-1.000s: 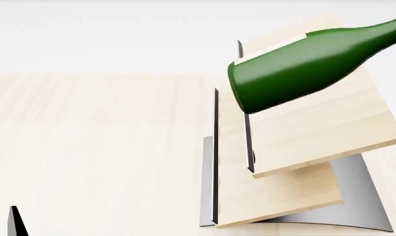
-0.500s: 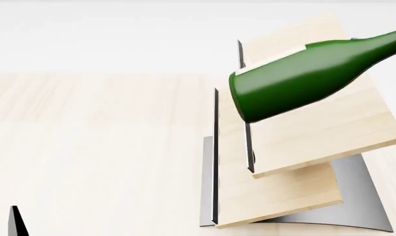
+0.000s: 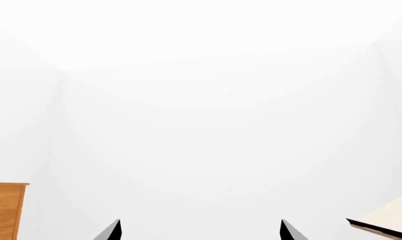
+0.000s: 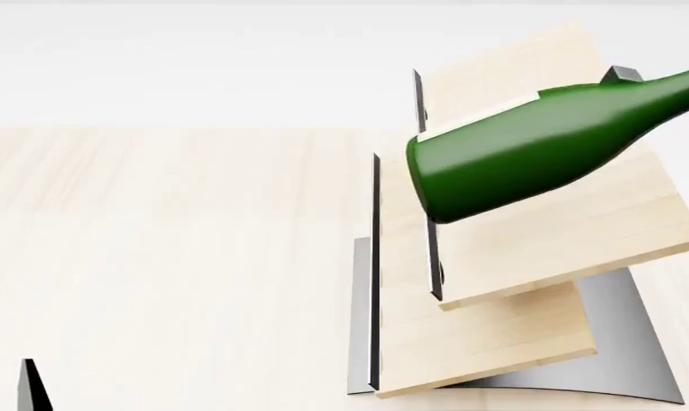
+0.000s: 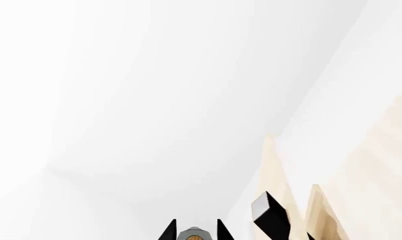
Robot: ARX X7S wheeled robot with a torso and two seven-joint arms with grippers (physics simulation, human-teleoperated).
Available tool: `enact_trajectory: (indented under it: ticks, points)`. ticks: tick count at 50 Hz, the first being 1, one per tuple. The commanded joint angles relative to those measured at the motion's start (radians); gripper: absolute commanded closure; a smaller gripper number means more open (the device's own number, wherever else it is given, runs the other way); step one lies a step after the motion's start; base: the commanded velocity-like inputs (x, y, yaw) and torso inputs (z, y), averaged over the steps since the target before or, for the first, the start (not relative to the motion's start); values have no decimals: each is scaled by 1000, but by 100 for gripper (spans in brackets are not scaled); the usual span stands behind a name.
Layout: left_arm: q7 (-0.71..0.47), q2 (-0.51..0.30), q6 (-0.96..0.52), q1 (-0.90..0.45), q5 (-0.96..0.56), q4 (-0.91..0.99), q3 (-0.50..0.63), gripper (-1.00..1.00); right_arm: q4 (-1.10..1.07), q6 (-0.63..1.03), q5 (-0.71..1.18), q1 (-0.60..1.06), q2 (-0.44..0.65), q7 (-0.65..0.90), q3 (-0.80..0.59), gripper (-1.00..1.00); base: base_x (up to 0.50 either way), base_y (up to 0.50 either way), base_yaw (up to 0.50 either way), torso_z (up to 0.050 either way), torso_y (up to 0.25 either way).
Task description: Put the wine bottle on the wine rack.
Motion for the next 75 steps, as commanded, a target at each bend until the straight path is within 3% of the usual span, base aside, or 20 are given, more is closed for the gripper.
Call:
enact_trajectory:
  ticks: [1, 75]
  points:
    - [-2, -1, 0, -2, 0, -3, 4, -100, 13, 2, -20, -4, 1, -28, 24, 100, 0, 0, 0, 0, 0]
    - [-18, -12, 1, -11, -1, -13, 20, -100, 48, -9, -41, -77, -29, -75, 22, 100, 0, 0, 0, 0, 1]
